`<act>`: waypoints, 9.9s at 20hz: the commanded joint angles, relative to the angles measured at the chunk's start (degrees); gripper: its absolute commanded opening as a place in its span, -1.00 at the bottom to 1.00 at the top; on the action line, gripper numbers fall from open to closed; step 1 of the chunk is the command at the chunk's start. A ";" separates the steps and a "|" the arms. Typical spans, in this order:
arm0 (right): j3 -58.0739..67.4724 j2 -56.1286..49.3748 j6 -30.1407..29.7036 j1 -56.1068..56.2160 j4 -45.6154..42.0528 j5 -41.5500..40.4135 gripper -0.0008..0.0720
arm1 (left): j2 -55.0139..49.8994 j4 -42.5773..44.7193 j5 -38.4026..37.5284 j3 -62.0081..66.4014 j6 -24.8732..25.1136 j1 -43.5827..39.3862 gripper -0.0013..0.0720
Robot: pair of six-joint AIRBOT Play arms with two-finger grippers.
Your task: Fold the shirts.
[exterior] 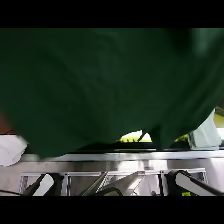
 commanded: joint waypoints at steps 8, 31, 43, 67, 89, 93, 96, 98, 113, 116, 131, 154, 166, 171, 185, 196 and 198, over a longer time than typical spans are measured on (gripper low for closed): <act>-23.96 -35.89 0.61 4.13 1.75 -2.32 -0.93 | -41.44 21.51 16.96 -14.51 4.35 -23.69 -0.93; -19.82 -45.75 -1.49 4.81 -3.58 -1.62 -0.49 | -57.70 21.40 7.15 0.37 2.19 -24.11 -0.27; -35.17 -15.87 0.48 -5.38 -6.08 17.79 -0.35 | -46.42 38.16 -21.40 -9.25 -8.07 -19.78 0.86; -94.64 9.16 12.68 -13.09 -13.20 7.67 0.46 | -35.52 27.85 -1.70 -37.70 -0.17 -25.22 -0.93; -85.20 24.39 36.46 -0.87 -41.38 21.24 -0.93 | -23.39 41.22 -13.75 -54.10 -7.28 -14.62 -0.93; -82.38 23.63 27.02 -0.85 -25.09 10.88 -0.93 | -22.18 37.66 -14.43 -49.37 -7.30 -16.68 -0.93; -78.40 17.92 18.03 -0.61 -8.15 1.07 -0.93 | -22.99 35.89 -12.59 -41.18 -7.63 -20.31 -0.93; -74.82 11.45 11.87 0.68 -1.16 -4.28 -0.93 | -25.40 35.87 -10.67 -35.15 -9.09 -22.51 -0.93; -54.07 -17.86 -6.75 2.75 0.72 -0.85 0.55 | -52.89 35.93 -14.40 -1.31 -10.67 -25.33 0.94; -53.79 -17.90 -6.54 -0.98 -1.11 1.09 0.80 | -52.85 35.82 -16.20 2.80 -11.19 -24.83 0.94; -53.31 -29.88 -8.76 7.58 0.70 -2.16 -0.85 | -52.85 25.86 -17.73 9.77 -12.76 -29.14 0.31; -13.16 -18.12 15.80 7.63 0.24 32.70 -0.93 | -66.73 16.96 16.48 15.41 -15.54 -72.00 -0.93; -14.58 -30.23 14.49 42.14 -0.07 8.33 -0.92 | -29.49 15.41 -12.72 13.66 -6.80 -36.85 -0.93; -14.45 -43.23 -1.25 60.98 0.20 -11.08 0.24 | -20.85 15.52 -12.46 0.42 -1.53 -33.92 -0.93; -19.26 -30.91 21.33 21.59 -25.31 15.34 0.82 | -15.47 15.34 -13.55 -13.51 2.84 -31.78 -0.93; -20.83 -44.24 17.05 24.72 -16.22 13.81 0.79 | -15.47 15.37 -13.60 -13.51 2.80 -31.80 -0.93; -20.83 -46.01 15.10 25.18 -11.28 13.90 0.79 | -15.47 15.39 -13.64 -13.51 2.82 -31.78 -0.93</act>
